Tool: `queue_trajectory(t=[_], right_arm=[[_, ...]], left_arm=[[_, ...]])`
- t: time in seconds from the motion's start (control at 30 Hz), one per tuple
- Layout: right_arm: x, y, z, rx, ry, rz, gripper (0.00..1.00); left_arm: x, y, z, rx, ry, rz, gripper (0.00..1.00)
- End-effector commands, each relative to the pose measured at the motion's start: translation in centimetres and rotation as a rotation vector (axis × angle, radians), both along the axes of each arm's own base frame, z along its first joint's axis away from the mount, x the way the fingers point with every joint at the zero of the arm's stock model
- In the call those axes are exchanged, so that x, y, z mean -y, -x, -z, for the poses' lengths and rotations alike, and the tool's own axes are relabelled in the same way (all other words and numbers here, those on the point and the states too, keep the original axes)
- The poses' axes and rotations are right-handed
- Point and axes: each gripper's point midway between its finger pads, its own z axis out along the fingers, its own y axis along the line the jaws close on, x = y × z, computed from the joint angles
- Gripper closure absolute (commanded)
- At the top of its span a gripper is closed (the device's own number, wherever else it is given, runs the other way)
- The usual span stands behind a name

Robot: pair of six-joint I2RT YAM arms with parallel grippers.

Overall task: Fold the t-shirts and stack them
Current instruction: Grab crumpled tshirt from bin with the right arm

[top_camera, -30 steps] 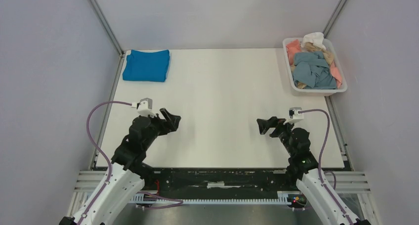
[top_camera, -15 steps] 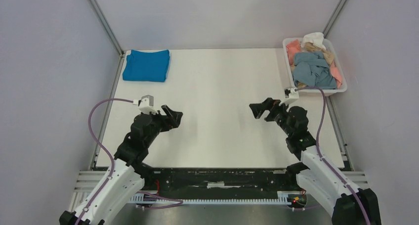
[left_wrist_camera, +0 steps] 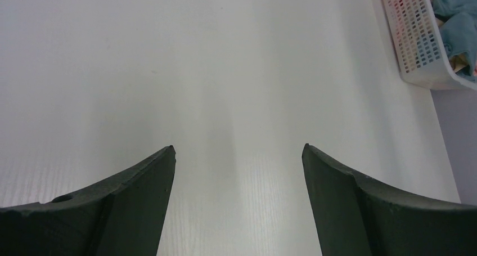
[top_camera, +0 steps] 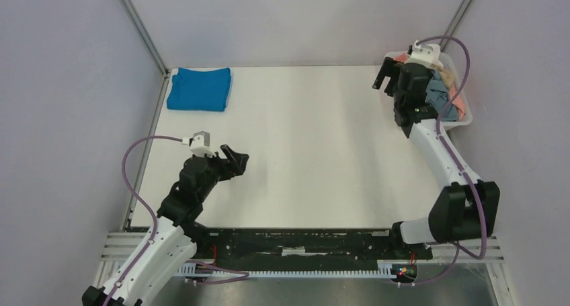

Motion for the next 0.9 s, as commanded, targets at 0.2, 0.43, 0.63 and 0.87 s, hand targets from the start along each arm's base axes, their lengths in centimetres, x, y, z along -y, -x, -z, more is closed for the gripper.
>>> queue_trajectory(t=[0.2, 0.43, 0.63, 0.87], right_arm=[[11.5, -4.9, 4.2, -0.304, 0.170, 0.233, 0.03], [15.5, -9.7, 6.5, -0.353, 0.225, 0.270, 0.05], [16.9, -12.8, 8.4, -0.344, 0.216, 0.294, 0.08], [18.1, -14.0, 10.0, -0.307, 0.163, 0.326, 0.37]], left_arm=[[-0.3, -1.4, -0.1, 0.008, -0.007, -0.046, 0.11], [-0.3, -1.8, 0.7, -0.020, -0.029, -0.054, 0.11], [-0.4, -2.1, 1.0, -0.032, -0.042, -0.065, 0.11], [-0.7, -2.3, 1.3, -0.045, -0.057, -0.078, 0.11]])
